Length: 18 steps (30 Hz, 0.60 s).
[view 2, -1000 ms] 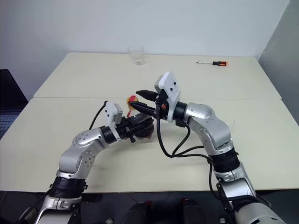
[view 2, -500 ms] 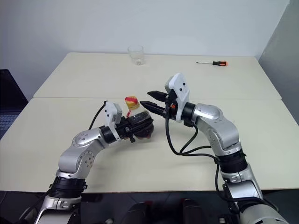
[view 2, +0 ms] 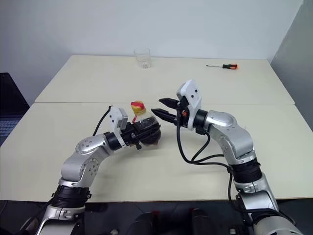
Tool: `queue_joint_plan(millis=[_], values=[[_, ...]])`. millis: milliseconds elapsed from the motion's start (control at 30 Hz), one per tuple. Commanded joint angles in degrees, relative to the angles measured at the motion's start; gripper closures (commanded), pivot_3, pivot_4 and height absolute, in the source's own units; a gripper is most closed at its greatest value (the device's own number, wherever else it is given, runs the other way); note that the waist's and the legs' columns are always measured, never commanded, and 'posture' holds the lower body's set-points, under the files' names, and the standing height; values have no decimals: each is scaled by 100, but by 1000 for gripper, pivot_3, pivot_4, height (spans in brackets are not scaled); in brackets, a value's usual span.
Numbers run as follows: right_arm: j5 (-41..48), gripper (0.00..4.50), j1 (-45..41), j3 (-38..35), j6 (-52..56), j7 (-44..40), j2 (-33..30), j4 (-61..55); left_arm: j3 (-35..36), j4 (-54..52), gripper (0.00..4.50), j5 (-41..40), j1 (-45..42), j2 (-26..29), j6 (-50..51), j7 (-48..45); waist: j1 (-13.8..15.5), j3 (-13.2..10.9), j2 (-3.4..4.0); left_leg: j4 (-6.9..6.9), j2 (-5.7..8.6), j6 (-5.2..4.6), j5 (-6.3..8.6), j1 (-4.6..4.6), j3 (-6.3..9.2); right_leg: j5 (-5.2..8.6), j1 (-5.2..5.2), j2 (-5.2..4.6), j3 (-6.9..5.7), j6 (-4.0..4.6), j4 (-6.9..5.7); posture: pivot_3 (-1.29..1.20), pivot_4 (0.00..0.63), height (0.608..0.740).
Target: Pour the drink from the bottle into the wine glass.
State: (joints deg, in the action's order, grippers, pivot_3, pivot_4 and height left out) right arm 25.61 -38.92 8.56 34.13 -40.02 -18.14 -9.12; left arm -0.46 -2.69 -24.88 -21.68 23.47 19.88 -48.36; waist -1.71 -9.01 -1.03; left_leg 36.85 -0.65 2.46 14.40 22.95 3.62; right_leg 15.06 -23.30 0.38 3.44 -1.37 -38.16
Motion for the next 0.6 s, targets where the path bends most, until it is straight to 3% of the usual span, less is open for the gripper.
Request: queue_joint_plan(millis=[33,133,600], values=[[65,1114,30,-180,-49,-42,-85,-242,129,-233,3031,-106,-140,35,-113,-48,1,0,0,0,0,0,0,0,0,0,0,0,0,0,0,0,150,740],[97,55,52,-195,-22,-29,-107,-258,129,-223,3031,-106,-146,33,-117,-55,-1,0,0,0,0,0,0,0,0,0,0,0,0,0,0,0,150,740],[606,21,-89,-182,367,75,358,-537,106,-278,3031,-111,-126,23,-102,-55,1,0,0,0,0,0,0,0,1,0,0,0,-1,0,0,0,150,740]])
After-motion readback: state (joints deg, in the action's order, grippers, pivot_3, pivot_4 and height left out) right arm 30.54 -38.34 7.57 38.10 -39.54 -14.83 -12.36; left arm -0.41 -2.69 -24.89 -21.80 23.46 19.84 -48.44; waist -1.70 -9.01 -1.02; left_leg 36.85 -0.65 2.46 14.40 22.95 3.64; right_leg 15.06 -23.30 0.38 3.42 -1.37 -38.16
